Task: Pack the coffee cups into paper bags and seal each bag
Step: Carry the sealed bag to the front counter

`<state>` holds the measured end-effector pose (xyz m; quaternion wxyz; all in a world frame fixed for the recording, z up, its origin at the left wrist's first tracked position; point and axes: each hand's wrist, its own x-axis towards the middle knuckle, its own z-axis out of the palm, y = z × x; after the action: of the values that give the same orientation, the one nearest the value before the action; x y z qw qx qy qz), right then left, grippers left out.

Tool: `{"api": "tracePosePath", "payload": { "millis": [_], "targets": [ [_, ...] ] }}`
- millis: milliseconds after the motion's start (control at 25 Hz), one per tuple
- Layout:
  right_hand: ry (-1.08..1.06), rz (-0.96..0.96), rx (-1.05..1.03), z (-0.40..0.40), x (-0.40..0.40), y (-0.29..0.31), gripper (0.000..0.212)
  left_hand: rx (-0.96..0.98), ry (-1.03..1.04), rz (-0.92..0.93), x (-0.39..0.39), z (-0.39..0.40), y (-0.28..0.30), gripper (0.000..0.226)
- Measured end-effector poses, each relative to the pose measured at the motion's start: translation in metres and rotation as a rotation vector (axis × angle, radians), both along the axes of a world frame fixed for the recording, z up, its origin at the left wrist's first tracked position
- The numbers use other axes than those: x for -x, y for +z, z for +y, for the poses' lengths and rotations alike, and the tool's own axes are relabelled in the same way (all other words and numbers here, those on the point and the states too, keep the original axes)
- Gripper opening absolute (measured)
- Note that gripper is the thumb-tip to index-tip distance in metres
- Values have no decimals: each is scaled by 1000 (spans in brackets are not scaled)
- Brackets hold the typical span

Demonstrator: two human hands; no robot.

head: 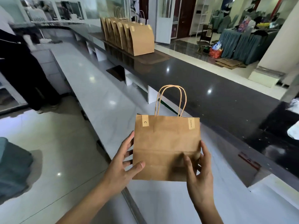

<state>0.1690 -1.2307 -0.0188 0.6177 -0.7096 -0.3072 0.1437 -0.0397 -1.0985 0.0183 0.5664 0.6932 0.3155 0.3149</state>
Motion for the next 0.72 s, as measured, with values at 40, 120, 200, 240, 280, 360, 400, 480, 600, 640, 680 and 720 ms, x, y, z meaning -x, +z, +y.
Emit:
{"api": "tracePosePath", "payload": {
  "millis": [40,120,200,240,280,360,400,480,600,640,680,720],
  "targets": [
    [15,-7,1,14,8,1,71,-1,16,-7,11,10,1,91],
    [32,-18,-6,40,23,6,69,-13,35,-26,29,27,3,92],
    [65,-28,-9,67,39,10,65,-17,57,-52,49,48,4,93],
    [87,-32,-6,84,50,11,65,-10,72,-64,64,61,4,92],
    [108,-33,-8,102,62,14,66,-4,86,-71,78,75,4,91],
    [136,-39,-12,128,82,20,67,2,112,-76,100,96,6,90],
    [149,-48,-17,144,93,23,67,-13,130,-77,114,109,7,90],
    [177,-58,-22,172,112,27,67,-19,157,-83,136,131,11,90],
    [204,-62,-28,210,139,34,67,-8,166,-111,165,162,18,89],
    [210,-62,-30,222,147,36,67,-14,173,-114,173,171,20,89],
    [216,-64,-33,233,152,39,67,-23,180,-118,180,179,23,89],
    [226,-67,-38,245,157,41,68,-29,187,-124,185,187,26,89]
  ]
}}
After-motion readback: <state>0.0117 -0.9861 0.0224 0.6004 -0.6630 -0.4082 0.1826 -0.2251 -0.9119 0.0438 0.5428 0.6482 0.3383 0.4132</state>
